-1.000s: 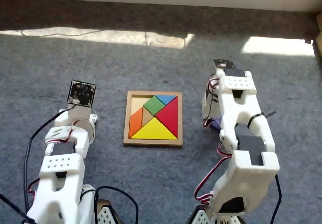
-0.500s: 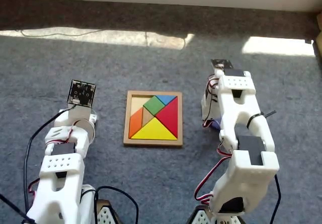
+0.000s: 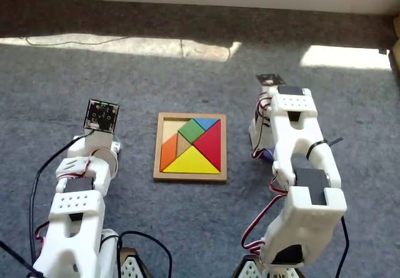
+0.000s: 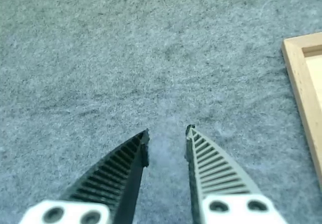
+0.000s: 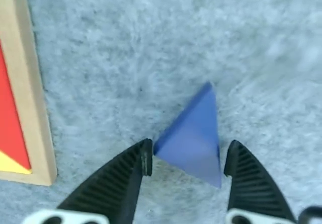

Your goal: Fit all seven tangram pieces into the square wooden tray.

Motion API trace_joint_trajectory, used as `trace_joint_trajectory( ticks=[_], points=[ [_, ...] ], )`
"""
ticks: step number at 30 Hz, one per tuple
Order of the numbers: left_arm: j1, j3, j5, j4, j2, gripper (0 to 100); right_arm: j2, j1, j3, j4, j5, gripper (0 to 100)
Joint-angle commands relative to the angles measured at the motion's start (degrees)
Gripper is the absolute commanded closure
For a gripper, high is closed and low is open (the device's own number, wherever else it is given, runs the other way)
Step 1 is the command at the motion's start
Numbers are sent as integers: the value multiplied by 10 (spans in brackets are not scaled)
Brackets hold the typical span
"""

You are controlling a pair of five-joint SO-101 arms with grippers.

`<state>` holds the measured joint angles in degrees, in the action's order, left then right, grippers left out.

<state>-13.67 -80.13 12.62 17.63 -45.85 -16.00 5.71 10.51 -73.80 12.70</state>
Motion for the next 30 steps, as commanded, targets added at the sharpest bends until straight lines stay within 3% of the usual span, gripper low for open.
trace_joint_trajectory(
  ticks=[1,8,30],
  points=[
    [10,3,-4,-1,-15,867,7,4,-1,5,14,772],
    [10,3,-4,-1,-15,867,7,5,32,7,57,774],
    [10,3,-4,-1,-15,867,8,2,33,47,31,775]
  ],
)
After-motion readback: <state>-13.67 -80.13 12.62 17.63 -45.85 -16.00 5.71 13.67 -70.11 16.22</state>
